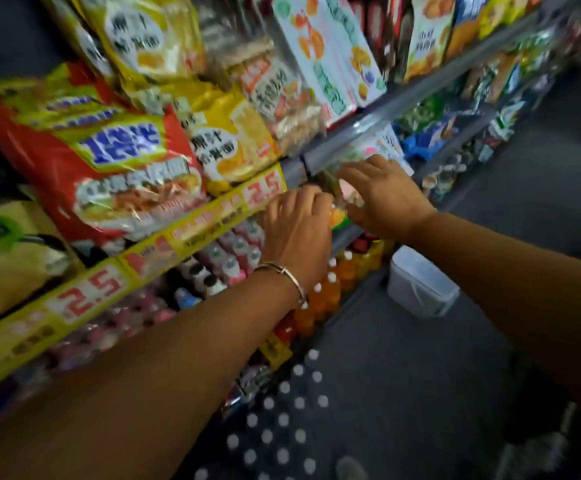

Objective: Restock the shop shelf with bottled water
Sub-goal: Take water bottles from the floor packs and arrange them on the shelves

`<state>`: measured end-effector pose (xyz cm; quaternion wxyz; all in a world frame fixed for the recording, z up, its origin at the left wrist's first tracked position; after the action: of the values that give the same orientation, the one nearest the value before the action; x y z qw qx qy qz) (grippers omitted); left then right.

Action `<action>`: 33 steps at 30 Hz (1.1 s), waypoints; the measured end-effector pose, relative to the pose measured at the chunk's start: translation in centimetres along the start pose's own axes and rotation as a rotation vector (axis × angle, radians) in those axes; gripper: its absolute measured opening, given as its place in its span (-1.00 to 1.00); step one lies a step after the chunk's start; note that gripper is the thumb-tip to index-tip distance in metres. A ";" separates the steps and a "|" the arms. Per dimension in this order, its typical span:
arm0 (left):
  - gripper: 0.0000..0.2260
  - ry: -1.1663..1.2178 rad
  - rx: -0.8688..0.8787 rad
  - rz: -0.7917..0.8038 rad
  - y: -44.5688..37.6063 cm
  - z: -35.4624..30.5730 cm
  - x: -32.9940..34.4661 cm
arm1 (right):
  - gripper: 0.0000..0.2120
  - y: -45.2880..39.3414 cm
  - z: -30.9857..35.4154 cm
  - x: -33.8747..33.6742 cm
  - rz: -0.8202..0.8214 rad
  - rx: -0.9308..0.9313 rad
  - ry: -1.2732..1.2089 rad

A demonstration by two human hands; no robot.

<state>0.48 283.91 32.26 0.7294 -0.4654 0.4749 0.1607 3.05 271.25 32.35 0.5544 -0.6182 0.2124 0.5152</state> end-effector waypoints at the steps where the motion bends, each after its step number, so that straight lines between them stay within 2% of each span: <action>1: -0.71 0.035 -0.003 0.040 1.2 -0.5 2.6 | -0.55 1.5 -0.7 2.6 0.026 0.019 -0.009; 4: -0.77 0.141 -0.028 0.142 5.2 -1.9 10.4 | -0.56 6.2 -2.7 10.9 0.081 0.053 -0.065; 7: -0.75 0.220 -0.047 0.273 10.1 -2.9 18.9 | -0.62 11.4 -4.2 19.5 0.153 0.096 -0.137; 10: -0.72 0.276 -0.099 0.411 15.9 -3.2 27.2 | -0.62 16.8 -5.7 28.7 0.344 0.200 -0.160; 14: -0.64 0.287 -0.189 0.603 23.2 -2.7 36.9 | -0.45 23.4 -6.0 41.7 0.650 0.321 -0.185; 17: -0.66 0.290 -0.249 0.669 27.9 -1.9 43.2 | -0.40 27.4 -5.2 50.9 0.791 0.433 -0.254; 20: -0.65 0.260 -0.253 0.706 31.5 -1.2 48.4 | -0.35 30.5 -4.5 58.2 0.873 0.646 -0.374; 23: -0.64 0.250 -0.259 0.705 33.8 -0.7 51.9 | -0.34 32.2 -4.0 62.8 0.885 0.865 -0.562; 25: -0.62 0.262 -0.249 0.690 34.6 -0.7 53.2 | -0.32 32.8 -3.9 64.5 0.883 0.938 -0.624; 28: -0.59 0.269 -0.241 0.681 35.0 -0.7 54.3 | -0.29 32.7 -4.1 64.9 0.849 0.960 -0.677; 33: -0.57 0.279 -0.222 0.676 33.8 -0.9 52.9 | -0.43 31.8 -4.9 61.7 0.724 0.966 -0.670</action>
<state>3.43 289.56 -30.14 0.5087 -0.3762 0.6760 0.3779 1.92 276.44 -37.01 0.5964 0.0003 0.4285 0.6788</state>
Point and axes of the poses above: each hand's wrist, its own y-axis away from the middle knuckle, its own x-axis out of the palm, z = x × y, the point moved 5 cm from there along -y, towards the middle knuckle, and after that the axes turned 9 degrees about -y, right-handed, at the moved point
